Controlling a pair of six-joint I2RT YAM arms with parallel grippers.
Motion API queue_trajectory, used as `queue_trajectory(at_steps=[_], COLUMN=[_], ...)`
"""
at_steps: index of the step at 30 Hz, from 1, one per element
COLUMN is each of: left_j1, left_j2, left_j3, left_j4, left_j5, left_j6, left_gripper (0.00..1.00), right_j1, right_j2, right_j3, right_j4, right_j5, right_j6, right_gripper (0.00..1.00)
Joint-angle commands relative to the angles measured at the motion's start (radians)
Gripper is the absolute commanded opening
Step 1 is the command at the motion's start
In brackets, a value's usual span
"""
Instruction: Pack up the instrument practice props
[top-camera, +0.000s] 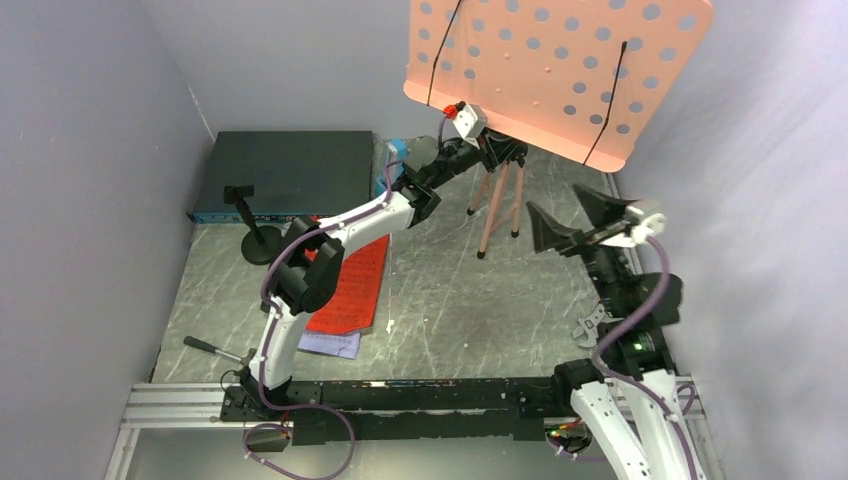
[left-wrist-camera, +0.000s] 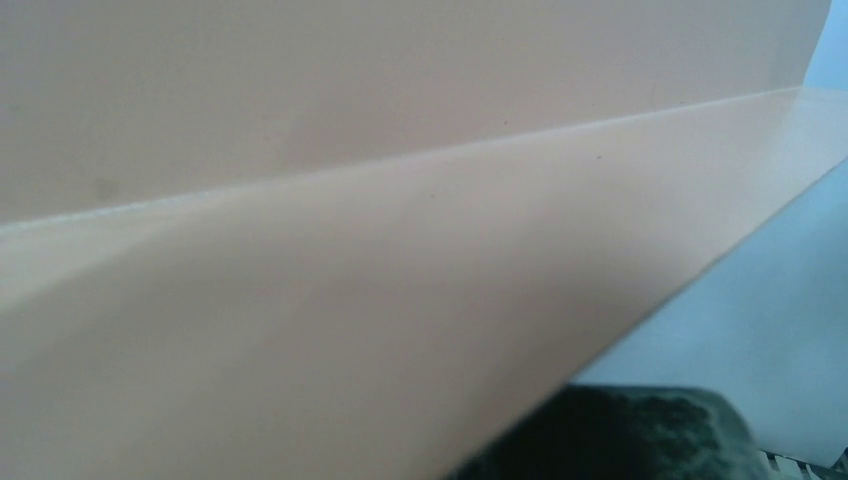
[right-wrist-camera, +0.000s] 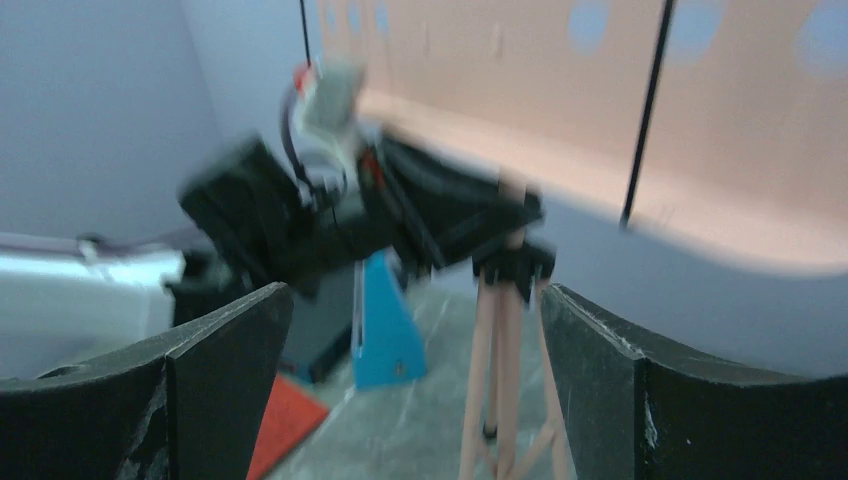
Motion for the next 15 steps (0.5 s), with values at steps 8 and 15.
queue_trajectory(at_steps=[8,15], left_j1=[0.009,0.009], left_j2=[-0.067,-0.08], left_j3=[0.024,0.028], left_j4=[-0.099,-0.122], left_j5=[-0.016,0.002], left_j6=[0.02,-0.02], left_gripper=[0.03,0.03], right_j1=[0.007,0.01], right_j2=[0.269,0.63], right_j3=[-0.414,-0.492], right_j4=[0.513,0.929], right_j5=[-0.033,-0.011], right_j6=[0.093,0.113], right_gripper=[0.97,0.9])
